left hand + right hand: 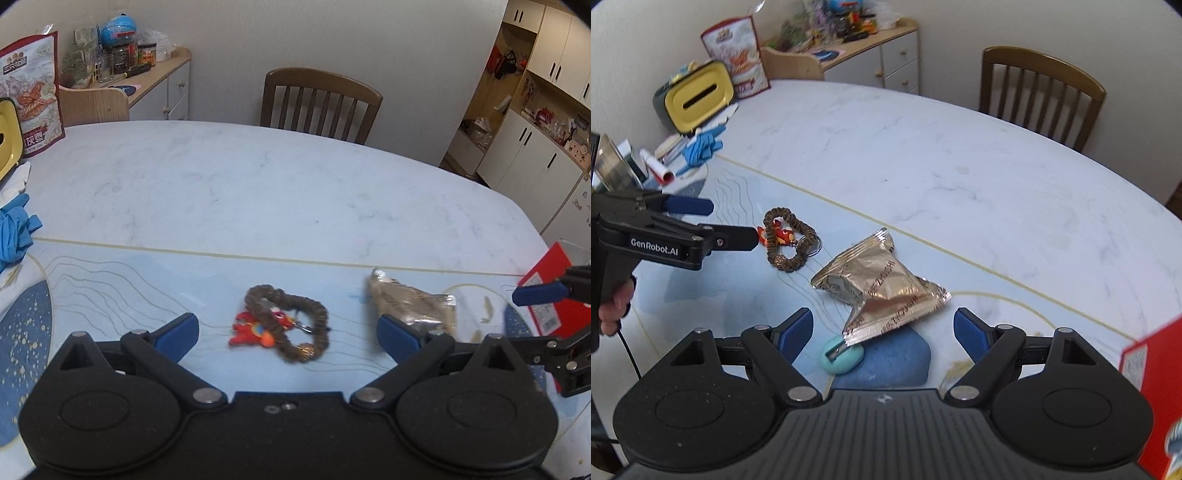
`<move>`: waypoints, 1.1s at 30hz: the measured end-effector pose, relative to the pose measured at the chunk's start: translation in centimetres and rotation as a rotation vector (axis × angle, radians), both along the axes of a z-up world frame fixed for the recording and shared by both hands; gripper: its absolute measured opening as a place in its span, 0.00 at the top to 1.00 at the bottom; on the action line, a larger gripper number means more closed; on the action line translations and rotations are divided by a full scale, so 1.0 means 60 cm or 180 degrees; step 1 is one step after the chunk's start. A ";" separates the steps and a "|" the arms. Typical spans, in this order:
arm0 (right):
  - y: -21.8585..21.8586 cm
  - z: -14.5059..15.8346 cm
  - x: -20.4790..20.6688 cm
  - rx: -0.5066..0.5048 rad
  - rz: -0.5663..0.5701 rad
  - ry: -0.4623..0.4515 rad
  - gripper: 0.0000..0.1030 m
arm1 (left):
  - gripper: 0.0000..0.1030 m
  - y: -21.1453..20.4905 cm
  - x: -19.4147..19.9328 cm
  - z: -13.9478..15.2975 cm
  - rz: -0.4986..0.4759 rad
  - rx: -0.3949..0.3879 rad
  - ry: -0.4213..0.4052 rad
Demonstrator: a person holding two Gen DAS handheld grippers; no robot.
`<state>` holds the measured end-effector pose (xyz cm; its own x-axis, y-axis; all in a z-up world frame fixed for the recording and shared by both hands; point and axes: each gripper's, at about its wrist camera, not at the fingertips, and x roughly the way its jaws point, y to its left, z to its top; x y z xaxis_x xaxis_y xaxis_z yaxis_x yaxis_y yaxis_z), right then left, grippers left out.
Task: Organize objects
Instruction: 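Grasp the foil snack bag with the right tool while the left tool grasps the bead keychain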
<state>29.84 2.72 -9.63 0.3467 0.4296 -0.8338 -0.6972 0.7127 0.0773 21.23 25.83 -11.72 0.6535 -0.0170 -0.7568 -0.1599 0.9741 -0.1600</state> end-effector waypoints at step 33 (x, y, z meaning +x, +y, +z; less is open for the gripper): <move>0.107 -0.115 0.103 -0.0334 0.0564 0.0241 0.20 | 0.65 0.051 0.087 -0.071 -0.0321 -0.0273 0.0262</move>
<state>36.03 9.16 -16.55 0.2082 0.3877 -0.8980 -0.8073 0.5864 0.0660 26.45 28.88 -15.97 0.5809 -0.1464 -0.8007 -0.0780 0.9692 -0.2337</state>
